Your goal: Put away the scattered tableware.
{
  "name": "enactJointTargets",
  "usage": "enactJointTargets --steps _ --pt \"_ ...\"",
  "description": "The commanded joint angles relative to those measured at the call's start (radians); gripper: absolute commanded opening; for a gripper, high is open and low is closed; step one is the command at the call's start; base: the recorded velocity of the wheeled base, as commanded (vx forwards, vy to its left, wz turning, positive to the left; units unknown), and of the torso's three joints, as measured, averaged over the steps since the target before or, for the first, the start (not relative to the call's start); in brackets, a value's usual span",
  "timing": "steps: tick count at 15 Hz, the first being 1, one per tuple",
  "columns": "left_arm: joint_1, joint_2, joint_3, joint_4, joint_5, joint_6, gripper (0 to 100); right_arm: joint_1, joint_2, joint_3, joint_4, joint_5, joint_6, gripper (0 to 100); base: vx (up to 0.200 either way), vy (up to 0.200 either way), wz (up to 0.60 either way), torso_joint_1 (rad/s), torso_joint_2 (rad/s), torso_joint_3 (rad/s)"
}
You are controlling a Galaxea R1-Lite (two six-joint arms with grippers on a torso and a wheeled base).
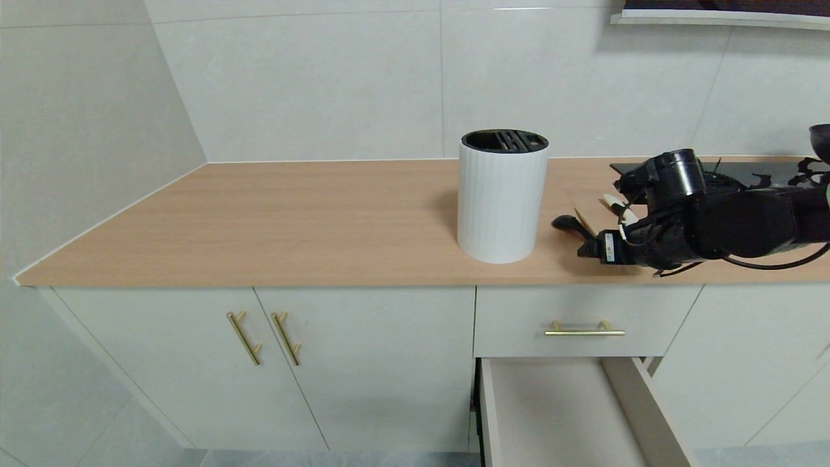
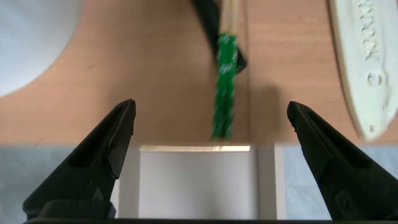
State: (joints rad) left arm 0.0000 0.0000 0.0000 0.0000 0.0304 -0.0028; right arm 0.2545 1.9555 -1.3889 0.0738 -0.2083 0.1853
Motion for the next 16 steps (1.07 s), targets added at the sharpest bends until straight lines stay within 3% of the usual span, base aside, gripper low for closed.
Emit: enactJointTargets --steps 1,8,9,16 --pt "0.0 0.0 0.0 0.0 0.0 0.0 100 -0.001 0.031 0.001 -0.009 -0.003 0.0 100 0.0 0.0 0.0 0.0 0.0 0.0" --pt "0.0 0.0 0.0 0.0 0.0 0.0 100 -0.004 0.048 -0.015 -0.009 -0.005 0.002 100 0.0 0.0 0.0 0.0 0.0 0.0" --pt "0.0 0.0 0.0 0.0 0.0 0.0 100 -0.006 0.046 -0.016 -0.009 -0.005 0.002 0 0.0 0.0 0.0 0.0 0.0 0.0" --pt "0.0 0.0 0.0 0.0 0.0 0.0 100 -0.018 0.029 -0.015 -0.003 -0.006 0.0 0 0.0 0.0 0.0 0.0 0.0 0.0"
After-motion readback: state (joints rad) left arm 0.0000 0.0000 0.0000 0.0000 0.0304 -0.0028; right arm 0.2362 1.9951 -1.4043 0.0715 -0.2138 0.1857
